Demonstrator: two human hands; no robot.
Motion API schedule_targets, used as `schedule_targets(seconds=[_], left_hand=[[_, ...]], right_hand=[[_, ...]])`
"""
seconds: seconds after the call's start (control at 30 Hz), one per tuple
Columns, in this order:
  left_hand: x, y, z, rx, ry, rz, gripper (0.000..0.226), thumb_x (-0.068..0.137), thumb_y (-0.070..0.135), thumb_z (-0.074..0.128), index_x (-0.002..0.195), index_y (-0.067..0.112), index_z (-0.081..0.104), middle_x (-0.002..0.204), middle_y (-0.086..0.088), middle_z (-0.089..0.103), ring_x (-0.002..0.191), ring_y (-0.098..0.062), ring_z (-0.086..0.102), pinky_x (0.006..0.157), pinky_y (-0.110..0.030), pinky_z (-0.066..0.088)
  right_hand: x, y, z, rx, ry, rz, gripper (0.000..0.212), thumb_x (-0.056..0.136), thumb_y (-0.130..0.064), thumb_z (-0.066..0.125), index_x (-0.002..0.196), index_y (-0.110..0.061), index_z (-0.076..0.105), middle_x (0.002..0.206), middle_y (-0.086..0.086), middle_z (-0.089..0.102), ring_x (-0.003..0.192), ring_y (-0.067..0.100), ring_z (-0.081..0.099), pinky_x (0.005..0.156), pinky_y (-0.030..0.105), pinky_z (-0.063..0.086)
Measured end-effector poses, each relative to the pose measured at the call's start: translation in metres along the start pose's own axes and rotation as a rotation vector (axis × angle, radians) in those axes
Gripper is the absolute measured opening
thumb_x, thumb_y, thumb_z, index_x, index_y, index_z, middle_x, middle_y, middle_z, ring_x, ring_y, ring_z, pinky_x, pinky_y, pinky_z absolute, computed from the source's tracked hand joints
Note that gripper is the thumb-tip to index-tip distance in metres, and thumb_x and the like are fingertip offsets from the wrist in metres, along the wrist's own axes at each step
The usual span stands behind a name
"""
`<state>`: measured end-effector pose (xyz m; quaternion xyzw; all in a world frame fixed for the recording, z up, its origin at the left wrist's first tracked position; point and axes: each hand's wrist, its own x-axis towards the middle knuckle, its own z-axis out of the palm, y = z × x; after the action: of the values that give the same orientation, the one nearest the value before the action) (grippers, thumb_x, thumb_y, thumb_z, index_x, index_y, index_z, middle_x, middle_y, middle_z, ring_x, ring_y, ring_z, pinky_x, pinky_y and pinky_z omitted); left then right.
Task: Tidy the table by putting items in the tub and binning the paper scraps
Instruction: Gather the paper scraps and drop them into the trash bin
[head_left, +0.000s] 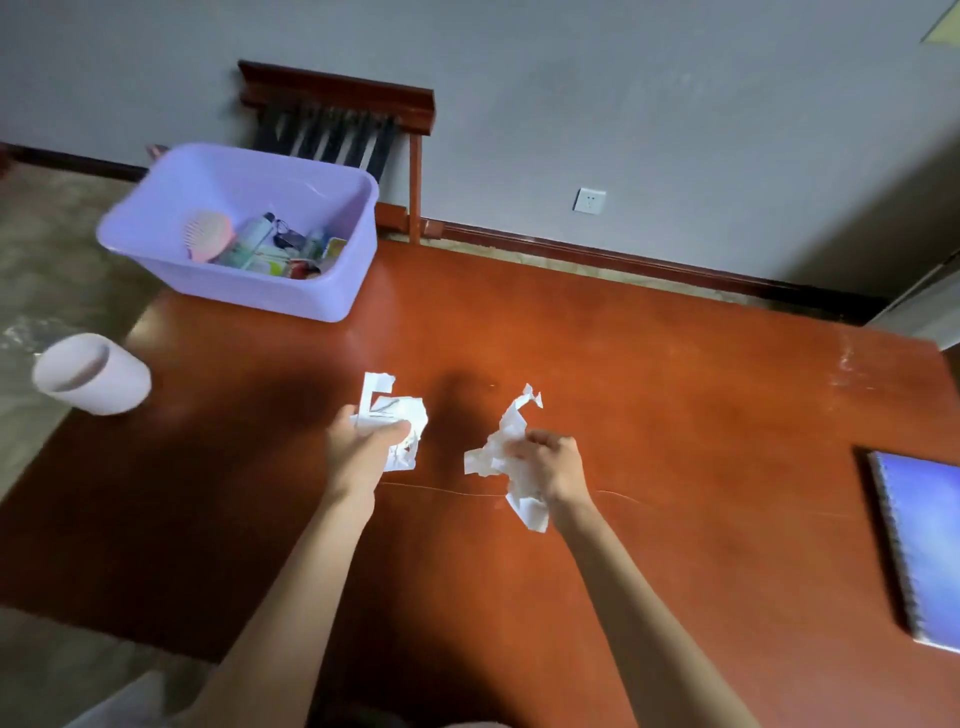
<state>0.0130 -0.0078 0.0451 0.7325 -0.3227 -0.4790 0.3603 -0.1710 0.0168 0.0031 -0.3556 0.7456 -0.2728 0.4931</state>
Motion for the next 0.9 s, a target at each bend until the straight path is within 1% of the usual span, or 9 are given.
schedule_targets(seconds=[0.1,0.2,0.27,0.4,0.53,0.63,0.73,0.83,0.9], left_hand=[[0.035,0.007,-0.071,0.015,-0.049,0.049,0.023,0.077,-0.006,0.066,0.093,0.002,0.054,0.086,-0.007,0.059,0.057,-0.005,0.057,0.038,-0.002,0.038],[0.062,0.019,-0.136,0.018,-0.019,0.067,0.026,0.077,-0.004,0.067,0.096,0.006,0.053,0.09,-0.007,0.059,0.065,-0.012,0.056,0.038,-0.002,0.039],[0.073,0.026,-0.172,0.003,-0.003,0.064,0.032,0.078,0.0,0.068,0.105,0.009,0.052,0.099,-0.006,0.059,0.071,-0.011,0.056,0.04,-0.003,0.041],[0.089,0.028,-0.214,-0.023,-0.009,0.059,0.041,0.08,0.005,0.069,0.117,0.006,0.05,0.113,-0.006,0.06,0.084,-0.012,0.056,0.058,-0.013,0.039],[0.103,0.027,-0.244,-0.102,0.051,0.066,0.051,0.078,0.002,0.068,0.126,0.01,0.051,0.113,-0.004,0.06,0.096,-0.014,0.057,0.072,-0.018,0.045],[0.104,0.028,-0.262,-0.067,0.052,0.098,0.048,0.072,0.004,0.067,0.118,0.012,0.057,0.101,-0.003,0.064,0.09,-0.019,0.064,0.067,-0.023,0.052],[0.116,0.036,-0.295,-0.049,0.15,0.09,0.033,0.074,0.002,0.067,0.103,0.014,0.056,0.09,-0.001,0.062,0.074,-0.014,0.062,0.057,-0.02,0.053],[0.132,0.041,-0.322,-0.048,0.192,0.051,0.037,0.071,0.006,0.069,0.104,0.01,0.055,0.097,-0.007,0.063,0.084,-0.024,0.064,0.072,-0.036,0.055],[0.144,0.039,-0.343,-0.073,0.212,0.048,0.037,0.067,0.008,0.071,0.1,0.009,0.054,0.096,-0.008,0.063,0.082,-0.024,0.063,0.074,-0.04,0.055]], right_hand=[[-0.014,-0.032,0.066,0.123,0.087,0.031,0.035,0.081,-0.007,0.059,0.049,-0.02,0.053,0.043,-0.008,0.043,0.052,0.016,0.036,0.052,0.026,0.031],[-0.036,-0.067,0.128,0.145,0.089,0.018,0.02,0.08,-0.007,0.06,0.061,-0.003,0.061,0.055,0.003,0.045,0.055,0.017,0.036,0.052,0.026,0.03],[-0.048,-0.091,0.162,0.136,0.073,-0.021,0.017,0.081,-0.008,0.059,0.072,0.005,0.064,0.056,0.004,0.045,0.055,0.017,0.035,0.051,0.026,0.029],[-0.051,-0.128,0.205,0.133,0.056,-0.079,0.016,0.081,-0.009,0.06,0.07,0.002,0.064,0.056,0.003,0.045,0.057,0.02,0.037,0.052,0.028,0.031],[-0.037,-0.143,0.232,0.132,-0.001,-0.107,0.03,0.079,-0.009,0.062,0.05,-0.012,0.055,0.042,-0.008,0.043,0.054,0.021,0.04,0.055,0.032,0.035],[-0.031,-0.144,0.241,0.11,-0.018,-0.11,0.028,0.079,-0.01,0.062,0.051,-0.008,0.055,0.042,-0.008,0.042,0.053,0.02,0.04,0.055,0.032,0.035],[-0.032,-0.158,0.267,0.086,-0.058,-0.137,0.031,0.08,-0.008,0.06,0.05,-0.012,0.054,0.039,-0.009,0.044,0.052,0.019,0.041,0.056,0.031,0.035],[-0.034,-0.182,0.297,0.086,-0.102,-0.211,0.023,0.081,-0.005,0.061,0.058,-0.007,0.06,0.051,0.002,0.05,0.053,0.017,0.049,0.057,0.031,0.042],[-0.036,-0.197,0.321,0.084,-0.118,-0.242,0.024,0.08,-0.003,0.061,0.056,-0.006,0.059,0.052,0.005,0.048,0.053,0.018,0.046,0.055,0.031,0.04]])
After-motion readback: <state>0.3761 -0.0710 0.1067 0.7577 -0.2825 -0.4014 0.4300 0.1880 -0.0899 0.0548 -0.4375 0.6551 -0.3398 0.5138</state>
